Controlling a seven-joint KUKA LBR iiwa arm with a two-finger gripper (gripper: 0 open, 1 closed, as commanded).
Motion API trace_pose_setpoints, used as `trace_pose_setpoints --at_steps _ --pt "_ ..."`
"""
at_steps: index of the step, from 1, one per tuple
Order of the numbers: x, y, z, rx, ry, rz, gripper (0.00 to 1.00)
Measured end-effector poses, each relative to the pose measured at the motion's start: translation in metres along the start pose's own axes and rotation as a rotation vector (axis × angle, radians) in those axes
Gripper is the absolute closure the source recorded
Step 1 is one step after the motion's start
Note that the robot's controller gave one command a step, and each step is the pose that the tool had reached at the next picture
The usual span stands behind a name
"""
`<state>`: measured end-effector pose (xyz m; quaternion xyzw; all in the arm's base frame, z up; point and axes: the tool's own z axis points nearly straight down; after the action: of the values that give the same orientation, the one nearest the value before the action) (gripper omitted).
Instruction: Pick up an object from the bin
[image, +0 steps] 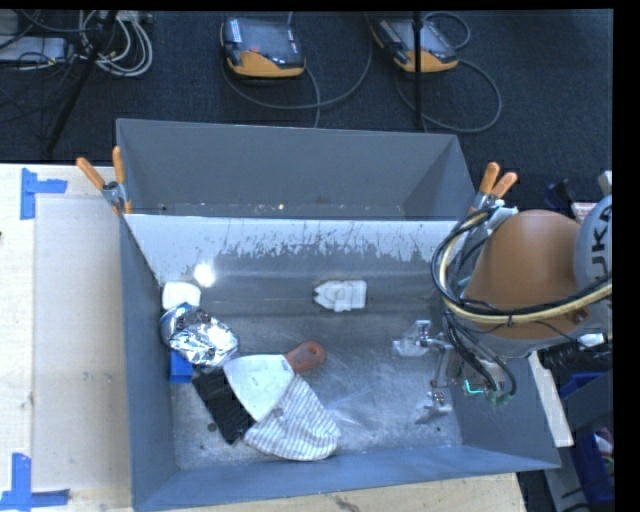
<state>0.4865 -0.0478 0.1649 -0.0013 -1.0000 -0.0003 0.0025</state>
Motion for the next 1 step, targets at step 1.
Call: trace_pose_setpoints --at_steps 1 --pt "-0.0009 0.0002 -0.0011 0.0 -0.003 -0.002 0.0"
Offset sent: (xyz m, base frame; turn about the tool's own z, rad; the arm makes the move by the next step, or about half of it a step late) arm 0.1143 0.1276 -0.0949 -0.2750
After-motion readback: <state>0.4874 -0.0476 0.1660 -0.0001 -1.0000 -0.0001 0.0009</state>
